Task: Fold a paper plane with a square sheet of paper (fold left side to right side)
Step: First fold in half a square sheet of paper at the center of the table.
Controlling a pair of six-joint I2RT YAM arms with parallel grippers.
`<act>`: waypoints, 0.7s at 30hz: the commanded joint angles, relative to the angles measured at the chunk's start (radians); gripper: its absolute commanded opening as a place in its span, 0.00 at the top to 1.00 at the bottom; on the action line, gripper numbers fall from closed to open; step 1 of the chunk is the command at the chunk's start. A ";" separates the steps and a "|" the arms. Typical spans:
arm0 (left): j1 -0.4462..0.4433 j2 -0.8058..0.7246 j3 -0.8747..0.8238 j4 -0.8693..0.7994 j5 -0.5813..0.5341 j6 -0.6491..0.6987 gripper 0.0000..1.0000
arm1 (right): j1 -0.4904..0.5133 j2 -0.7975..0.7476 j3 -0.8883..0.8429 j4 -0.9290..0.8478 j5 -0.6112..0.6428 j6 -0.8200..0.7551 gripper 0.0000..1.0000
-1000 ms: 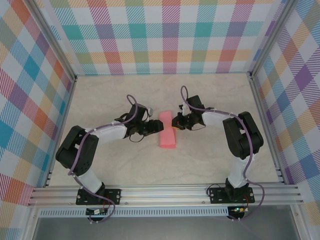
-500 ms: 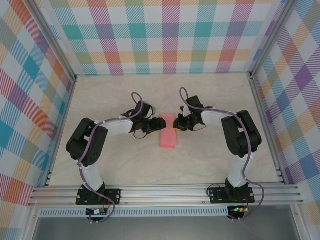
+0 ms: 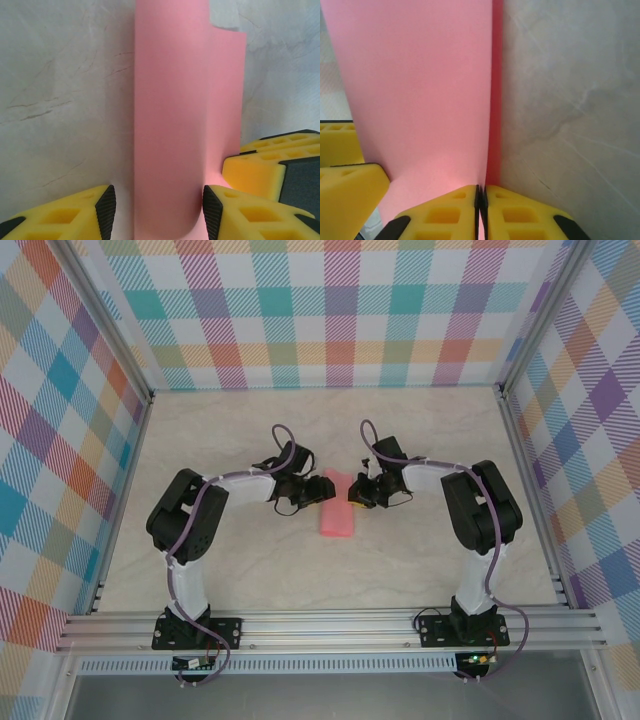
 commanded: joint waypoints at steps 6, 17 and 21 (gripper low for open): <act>-0.022 0.037 0.037 -0.072 -0.029 0.032 0.50 | 0.003 -0.073 -0.022 -0.044 0.086 -0.028 0.66; -0.035 0.054 0.049 -0.084 -0.034 0.040 0.51 | -0.002 -0.257 -0.108 -0.153 0.326 -0.048 0.58; -0.038 0.066 0.056 -0.091 -0.037 0.039 0.49 | -0.001 -0.305 -0.132 -0.157 0.360 -0.042 0.58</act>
